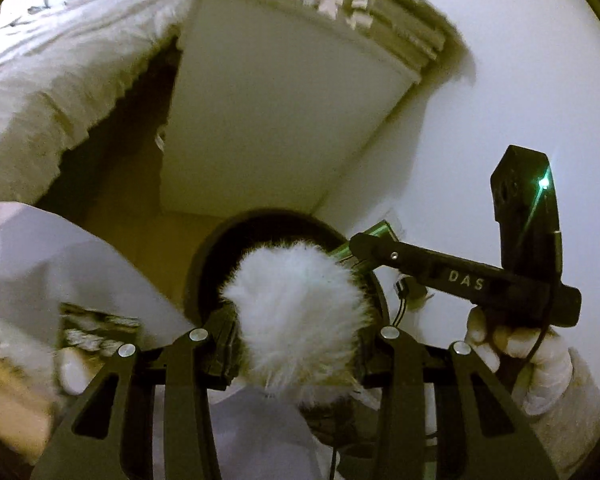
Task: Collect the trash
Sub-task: 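Carry both items over the black bin and open both tools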
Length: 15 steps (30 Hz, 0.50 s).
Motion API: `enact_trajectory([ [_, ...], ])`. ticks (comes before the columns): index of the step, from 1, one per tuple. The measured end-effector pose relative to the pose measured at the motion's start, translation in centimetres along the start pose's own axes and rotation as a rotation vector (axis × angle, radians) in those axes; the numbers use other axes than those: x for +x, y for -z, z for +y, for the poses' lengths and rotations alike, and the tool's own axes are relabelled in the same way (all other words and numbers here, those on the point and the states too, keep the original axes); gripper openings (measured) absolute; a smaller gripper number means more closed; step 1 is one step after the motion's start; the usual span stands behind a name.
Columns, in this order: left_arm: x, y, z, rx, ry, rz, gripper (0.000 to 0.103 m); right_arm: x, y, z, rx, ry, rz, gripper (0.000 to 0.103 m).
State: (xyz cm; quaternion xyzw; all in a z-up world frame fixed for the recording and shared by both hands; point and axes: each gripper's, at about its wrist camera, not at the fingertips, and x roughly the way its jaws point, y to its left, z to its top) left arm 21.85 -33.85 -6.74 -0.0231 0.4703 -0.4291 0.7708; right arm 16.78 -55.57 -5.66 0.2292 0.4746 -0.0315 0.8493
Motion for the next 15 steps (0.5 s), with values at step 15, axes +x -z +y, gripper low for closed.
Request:
enact_trajectory([
  [15,4.8,-0.1,0.4,-0.009,-0.027,0.098,0.041,6.7,1.6,-4.3,0.079,0.044,0.114,0.027],
])
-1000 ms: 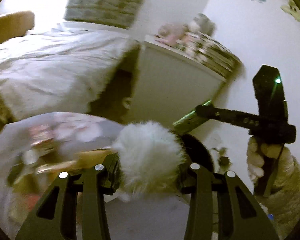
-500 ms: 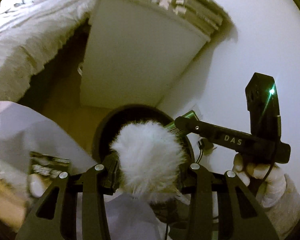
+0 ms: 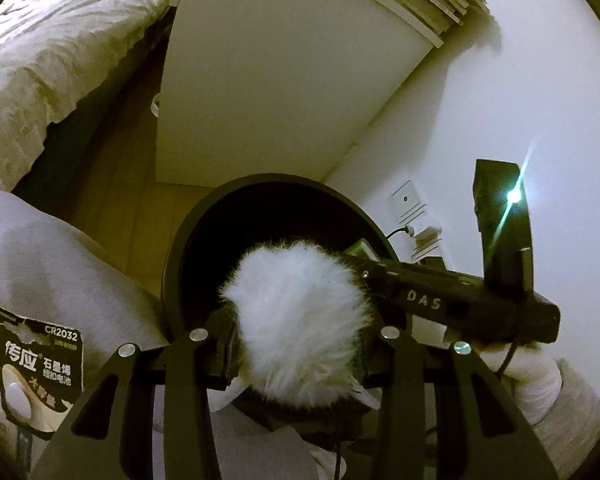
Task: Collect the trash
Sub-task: 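Carry both items over the black bin and open both tools, then grasp the white printed tube packet with the left tool while the right grasps a red Wangzai milk box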
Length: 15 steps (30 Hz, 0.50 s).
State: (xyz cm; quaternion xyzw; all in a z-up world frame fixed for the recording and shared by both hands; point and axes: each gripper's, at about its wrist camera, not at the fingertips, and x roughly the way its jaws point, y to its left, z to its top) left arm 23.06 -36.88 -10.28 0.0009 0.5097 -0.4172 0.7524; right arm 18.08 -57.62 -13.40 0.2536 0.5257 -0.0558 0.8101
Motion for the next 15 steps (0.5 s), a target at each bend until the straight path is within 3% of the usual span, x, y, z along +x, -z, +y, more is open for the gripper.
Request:
enact_trajectory([
  [6,0.2,0.1,-0.1,0.008,-0.007,0.010,0.042,1.0,0.4,-0.3,0.015,-0.004,0.028,0.027],
  [9,0.2,0.1,-0.3,0.015,-0.024,0.008,0.050,1.1,0.4,-0.3,0.029,-0.007,0.060,0.027],
  [12,-0.4,0.2,-0.5,0.019,-0.050,-0.015,0.066,0.9,0.3,0.0,0.046,-0.007,0.078,0.029],
  [14,-1.4,0.2,-0.5,0.019,-0.055,-0.041,0.074,0.2,0.2,0.3,0.040,-0.003,0.063,0.046],
  [15,-1.8,0.3,-0.6,0.020,-0.057,-0.050,0.074,-0.2,0.2,0.5,0.038,0.001,0.052,0.049],
])
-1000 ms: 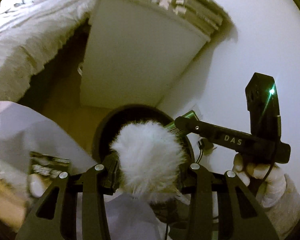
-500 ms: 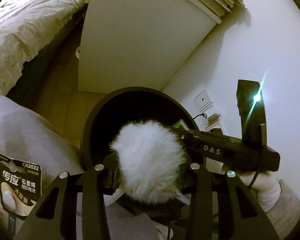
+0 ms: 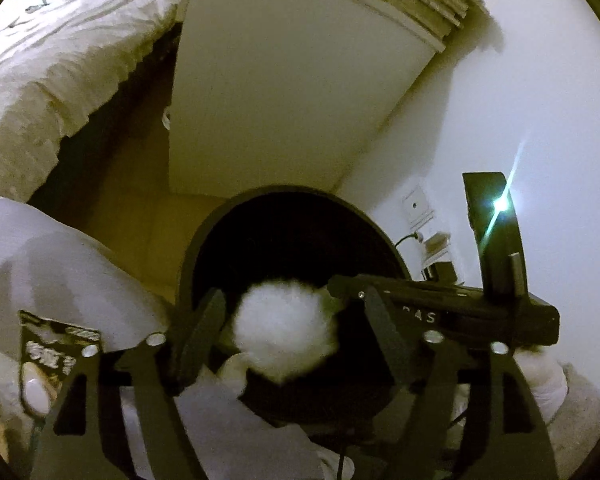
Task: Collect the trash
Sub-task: 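Grasp the white printed tube packet with the left tool while the right grasps a red Wangzai milk box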
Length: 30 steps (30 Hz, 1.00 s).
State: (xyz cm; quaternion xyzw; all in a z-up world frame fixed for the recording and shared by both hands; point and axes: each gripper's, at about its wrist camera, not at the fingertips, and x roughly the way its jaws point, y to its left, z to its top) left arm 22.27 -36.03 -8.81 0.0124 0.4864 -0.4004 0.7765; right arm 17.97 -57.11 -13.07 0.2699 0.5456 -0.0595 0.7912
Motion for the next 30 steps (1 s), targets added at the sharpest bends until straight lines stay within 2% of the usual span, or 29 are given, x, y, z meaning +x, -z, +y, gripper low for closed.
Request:
enact_trajectory([
  [1,-0.7,0.0,0.0,0.003,-0.006,-0.014,0.074,-0.6,0.0,0.3,-0.007,-0.001,-0.012,0.052],
  [6,-4.6,0.9,0.6,-0.021,-0.006,-0.077,0.076,-3.4,0.4,2.9,-0.062,-0.019,-0.055,0.053],
  [10,-8.7,2.3,1.9,-0.043,-0.014,-0.160,0.084,-5.6,1.3,6.8,-0.141,-0.054,-0.083,0.060],
  [15,-14.3,5.1,5.2,-0.089,-0.069,-0.254,0.085,-6.9,2.6,13.0,-0.264,-0.094,-0.088,0.063],
  [19,-18.5,7.7,9.4,-0.147,-0.156,-0.310,0.085,-7.2,3.4,18.6,-0.362,-0.132,-0.079,0.063],
  [22,-21.4,10.2,13.0,-0.207,-0.238,-0.339,0.085,-6.9,4.3,23.5,-0.448,-0.155,-0.074,0.070],
  [24,-23.4,12.1,15.8,-0.260,-0.300,-0.355,0.085,-6.4,4.8,26.6,-0.497,-0.171,-0.070,0.071],
  [28,-26.0,15.3,20.5,-0.328,-0.421,-0.365,0.085,-4.6,5.5,32.5,-0.576,-0.209,-0.044,0.071],
  [30,-26.4,16.7,22.5,-0.347,-0.462,-0.345,0.085,-3.4,6.0,35.5,-0.615,-0.228,-0.032,0.073],
])
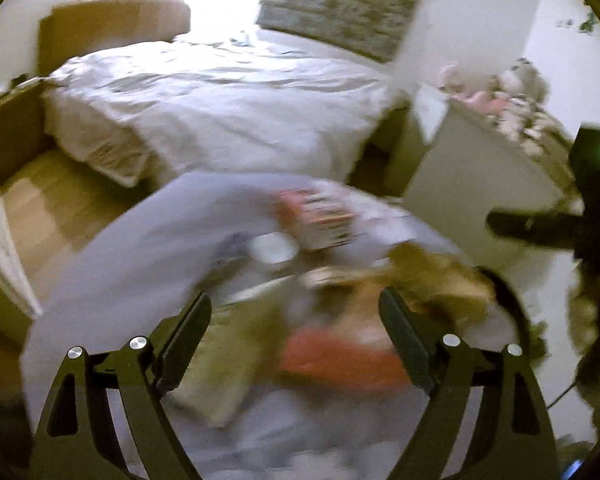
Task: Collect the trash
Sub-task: 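Grasp the white printed tube packet with the left tool while the right grasps a red Wangzai milk box, then carry both items over the black bin and open both tools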
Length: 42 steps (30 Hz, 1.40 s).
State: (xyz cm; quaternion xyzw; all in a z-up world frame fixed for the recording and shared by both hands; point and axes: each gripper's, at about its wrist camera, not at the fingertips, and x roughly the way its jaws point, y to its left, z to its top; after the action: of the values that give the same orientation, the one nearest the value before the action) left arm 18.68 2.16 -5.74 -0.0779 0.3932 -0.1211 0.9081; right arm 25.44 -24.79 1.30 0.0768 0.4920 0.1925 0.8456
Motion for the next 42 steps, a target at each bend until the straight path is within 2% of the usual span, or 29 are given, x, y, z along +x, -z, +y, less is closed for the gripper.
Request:
enact_trajectory([
  [3,1.1,0.9,2.5,0.005,-0.038,0.044,0.084,3.4,-1.8,3.5,-0.060,-0.020,0.028,0.077],
  [7,2.6,1.3,3.9,0.042,-0.054,0.090,0.082,9.0,-3.6,7.0,-0.144,0.049,0.077,0.077],
  [9,3.3,1.3,4.0,0.057,-0.050,0.109,0.078,11.3,-4.3,7.9,-0.173,0.090,0.097,0.077],
  [13,4.2,2.0,4.5,0.077,-0.043,0.153,0.061,14.4,-4.7,8.6,-0.208,0.170,0.120,0.077],
  [15,4.7,2.2,4.5,0.086,-0.039,0.169,0.057,15.6,-4.5,8.4,-0.204,0.176,0.150,0.068],
  [16,4.7,2.2,4.5,0.090,-0.030,0.162,0.054,16.1,-4.3,8.3,-0.198,0.174,0.168,0.055],
  [17,4.7,2.3,4.4,0.093,-0.021,0.162,0.046,16.2,-4.0,8.1,-0.190,0.173,0.172,0.053],
  [18,4.7,2.3,4.4,0.092,-0.013,0.160,0.045,16.2,-3.9,7.9,-0.179,0.166,0.163,0.053],
  [23,3.7,2.4,4.4,0.080,0.007,0.129,0.019,13.7,-3.3,7.4,-0.126,0.087,0.105,0.052],
  [25,2.8,2.5,4.5,0.059,0.018,0.108,0.015,11.6,-3.0,7.3,-0.109,0.047,0.063,0.051],
  [29,0.1,2.2,4.8,0.011,0.049,0.057,0.012,6.8,-2.2,7.0,-0.089,-0.032,-0.004,0.051],
  [33,-2.2,1.7,3.7,0.009,0.071,0.012,0.011,2.0,-1.0,6.1,-0.081,-0.072,-0.051,0.051],
  [39,-4.3,0.6,1.0,0.025,0.118,-0.029,0.011,-5.1,1.1,3.2,-0.075,-0.053,-0.120,0.051],
  [42,-4.5,-0.1,-1.3,0.046,0.149,-0.034,0.011,-8.1,2.2,0.5,-0.037,-0.030,-0.152,0.051],
])
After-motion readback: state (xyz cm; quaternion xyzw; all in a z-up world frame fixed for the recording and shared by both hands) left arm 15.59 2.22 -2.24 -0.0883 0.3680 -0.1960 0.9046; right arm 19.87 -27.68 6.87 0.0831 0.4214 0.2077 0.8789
